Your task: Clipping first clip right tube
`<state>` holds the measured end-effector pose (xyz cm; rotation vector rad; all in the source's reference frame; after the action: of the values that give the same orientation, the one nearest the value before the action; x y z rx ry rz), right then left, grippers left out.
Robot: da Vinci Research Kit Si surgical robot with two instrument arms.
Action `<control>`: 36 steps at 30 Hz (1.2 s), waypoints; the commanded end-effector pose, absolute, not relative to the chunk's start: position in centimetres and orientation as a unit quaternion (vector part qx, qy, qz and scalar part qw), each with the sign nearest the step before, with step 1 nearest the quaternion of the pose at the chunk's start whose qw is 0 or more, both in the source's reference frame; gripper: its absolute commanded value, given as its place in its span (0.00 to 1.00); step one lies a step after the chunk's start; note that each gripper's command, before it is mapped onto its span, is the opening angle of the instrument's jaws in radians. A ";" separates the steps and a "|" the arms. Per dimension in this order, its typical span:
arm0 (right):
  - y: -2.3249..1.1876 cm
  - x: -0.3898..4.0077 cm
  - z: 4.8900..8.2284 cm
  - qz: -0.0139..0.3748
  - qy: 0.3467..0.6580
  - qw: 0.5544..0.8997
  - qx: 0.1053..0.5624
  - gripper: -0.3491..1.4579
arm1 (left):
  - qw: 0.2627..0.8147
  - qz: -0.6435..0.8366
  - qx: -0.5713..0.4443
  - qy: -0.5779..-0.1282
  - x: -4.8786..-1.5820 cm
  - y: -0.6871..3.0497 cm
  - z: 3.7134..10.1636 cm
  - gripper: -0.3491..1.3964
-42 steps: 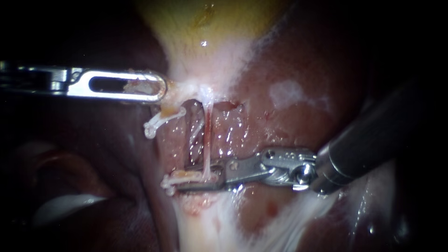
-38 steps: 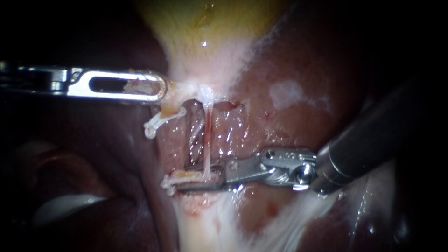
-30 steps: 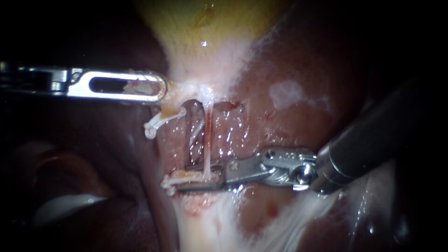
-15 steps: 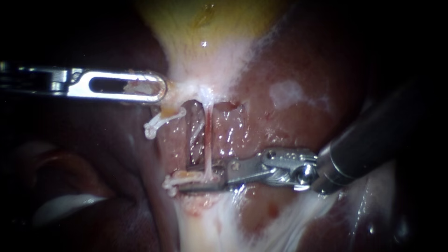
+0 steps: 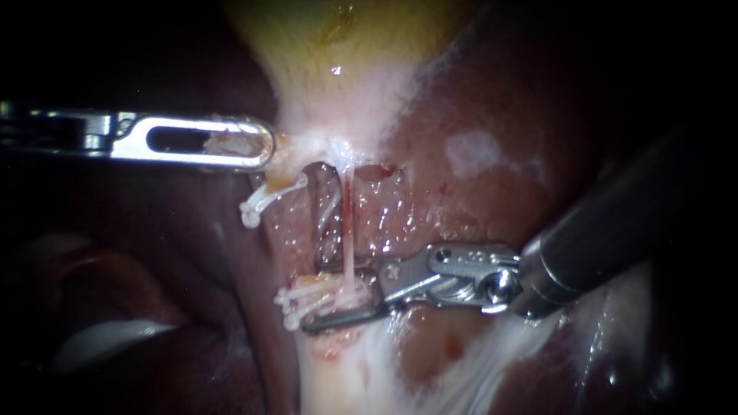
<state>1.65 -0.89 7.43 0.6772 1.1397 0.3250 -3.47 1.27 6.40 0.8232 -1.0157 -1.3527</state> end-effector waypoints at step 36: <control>-0.64 1.43 7.22 0.173 0.600 0.691 0.364 0.47 | 0.589 -0.581 0.353 -0.436 -3.47 1.27 6.41 0.00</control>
<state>1.44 -0.64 7.22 0.8242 1.3524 0.3898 -3.47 1.27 6.41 0.8227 -1.0163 -1.3520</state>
